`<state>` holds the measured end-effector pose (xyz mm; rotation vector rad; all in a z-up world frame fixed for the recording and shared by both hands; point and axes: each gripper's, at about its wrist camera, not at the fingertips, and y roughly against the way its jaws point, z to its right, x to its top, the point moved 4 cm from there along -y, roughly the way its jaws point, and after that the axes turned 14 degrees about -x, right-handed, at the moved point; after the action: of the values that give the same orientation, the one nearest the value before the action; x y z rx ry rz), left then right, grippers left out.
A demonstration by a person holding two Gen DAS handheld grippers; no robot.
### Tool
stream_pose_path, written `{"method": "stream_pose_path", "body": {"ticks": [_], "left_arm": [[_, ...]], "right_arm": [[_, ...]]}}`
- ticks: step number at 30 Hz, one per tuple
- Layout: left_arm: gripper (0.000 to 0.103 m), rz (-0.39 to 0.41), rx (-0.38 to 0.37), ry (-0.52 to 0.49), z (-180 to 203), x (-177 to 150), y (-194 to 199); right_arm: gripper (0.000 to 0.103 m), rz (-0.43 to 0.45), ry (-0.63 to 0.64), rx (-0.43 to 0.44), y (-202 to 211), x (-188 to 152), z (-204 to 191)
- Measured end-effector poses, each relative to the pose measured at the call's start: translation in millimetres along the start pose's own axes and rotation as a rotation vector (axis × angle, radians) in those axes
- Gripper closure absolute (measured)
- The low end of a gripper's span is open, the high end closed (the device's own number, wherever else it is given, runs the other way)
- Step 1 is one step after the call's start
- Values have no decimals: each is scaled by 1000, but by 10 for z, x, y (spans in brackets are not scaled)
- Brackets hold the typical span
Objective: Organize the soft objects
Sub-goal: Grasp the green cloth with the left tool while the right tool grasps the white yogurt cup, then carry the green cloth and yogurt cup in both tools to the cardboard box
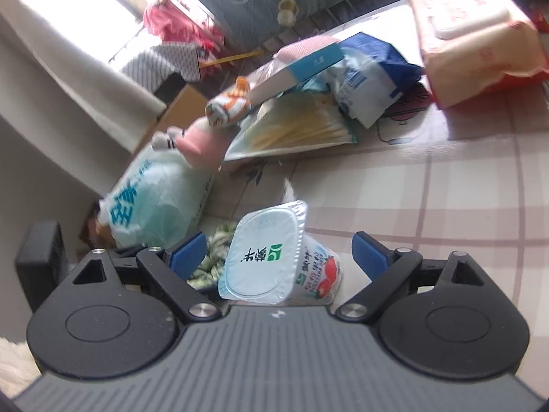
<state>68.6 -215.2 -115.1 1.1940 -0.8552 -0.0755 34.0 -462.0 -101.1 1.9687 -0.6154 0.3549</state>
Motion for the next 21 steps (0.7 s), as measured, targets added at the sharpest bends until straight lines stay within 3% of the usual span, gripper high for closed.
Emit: {"method": "stream_pose_path", "body": {"ticks": [8, 12, 21], "left_arm": [[63, 16, -25, 1, -22, 1, 4], [69, 17, -35, 3, -35, 6, 13], [77, 46, -76, -12, 36, -12, 134]], "right_arm": [[11, -54, 117, -129, -184, 11, -246], [26, -77, 130, -158, -207, 0, -250], [38, -37, 94, -177, -59, -33, -290]]}}
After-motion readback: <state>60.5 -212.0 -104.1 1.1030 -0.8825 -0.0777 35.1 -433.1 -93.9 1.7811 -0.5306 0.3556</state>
